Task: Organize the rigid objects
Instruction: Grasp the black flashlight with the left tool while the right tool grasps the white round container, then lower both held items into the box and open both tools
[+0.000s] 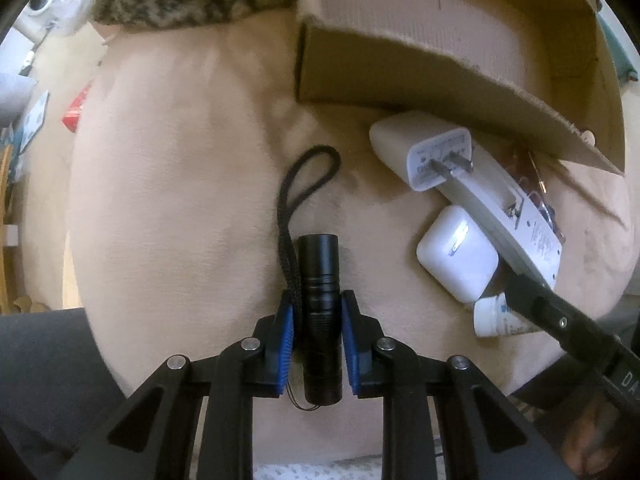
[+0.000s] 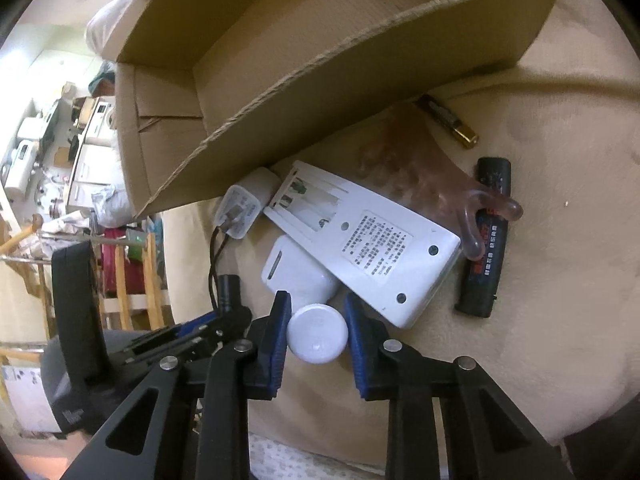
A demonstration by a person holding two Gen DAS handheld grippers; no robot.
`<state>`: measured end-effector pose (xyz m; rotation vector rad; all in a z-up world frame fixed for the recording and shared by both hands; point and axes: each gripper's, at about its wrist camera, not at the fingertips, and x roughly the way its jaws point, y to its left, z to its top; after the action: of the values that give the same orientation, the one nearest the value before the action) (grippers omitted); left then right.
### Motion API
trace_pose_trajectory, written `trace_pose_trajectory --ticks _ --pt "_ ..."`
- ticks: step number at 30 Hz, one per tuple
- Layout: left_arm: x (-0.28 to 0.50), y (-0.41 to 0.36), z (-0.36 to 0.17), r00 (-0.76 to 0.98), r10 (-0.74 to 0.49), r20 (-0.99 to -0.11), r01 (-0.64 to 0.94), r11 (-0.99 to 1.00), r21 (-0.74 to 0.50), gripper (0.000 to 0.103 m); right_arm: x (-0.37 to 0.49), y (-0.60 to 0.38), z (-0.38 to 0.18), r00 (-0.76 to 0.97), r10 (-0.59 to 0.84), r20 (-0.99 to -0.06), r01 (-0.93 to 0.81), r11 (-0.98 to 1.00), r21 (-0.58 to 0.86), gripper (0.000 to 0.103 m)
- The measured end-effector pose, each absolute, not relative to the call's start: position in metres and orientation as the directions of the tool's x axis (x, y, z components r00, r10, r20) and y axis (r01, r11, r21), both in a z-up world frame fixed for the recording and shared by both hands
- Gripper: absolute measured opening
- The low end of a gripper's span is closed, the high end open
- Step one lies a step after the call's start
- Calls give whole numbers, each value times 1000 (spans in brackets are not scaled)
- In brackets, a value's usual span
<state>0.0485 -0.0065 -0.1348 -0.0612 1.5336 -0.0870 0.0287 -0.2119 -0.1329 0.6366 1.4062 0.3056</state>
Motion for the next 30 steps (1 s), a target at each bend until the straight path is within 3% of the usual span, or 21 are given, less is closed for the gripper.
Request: trace_pose_trajectory --ticks 12,19,30 --pt "32 14 -53 274 -160 -948 -37 984 -176 20 25 -233 -75 260 575 -776 94 785 613 29" --pt "49 16 10 407 -161 -899 9 985 -172 20 49 -250 -38 318 568 -759 43 791 610 29" --pt "119 -20 11 417 -183 -890 50 983 -179 20 114 -259 -26 339 545 -767 9 813 582 29"
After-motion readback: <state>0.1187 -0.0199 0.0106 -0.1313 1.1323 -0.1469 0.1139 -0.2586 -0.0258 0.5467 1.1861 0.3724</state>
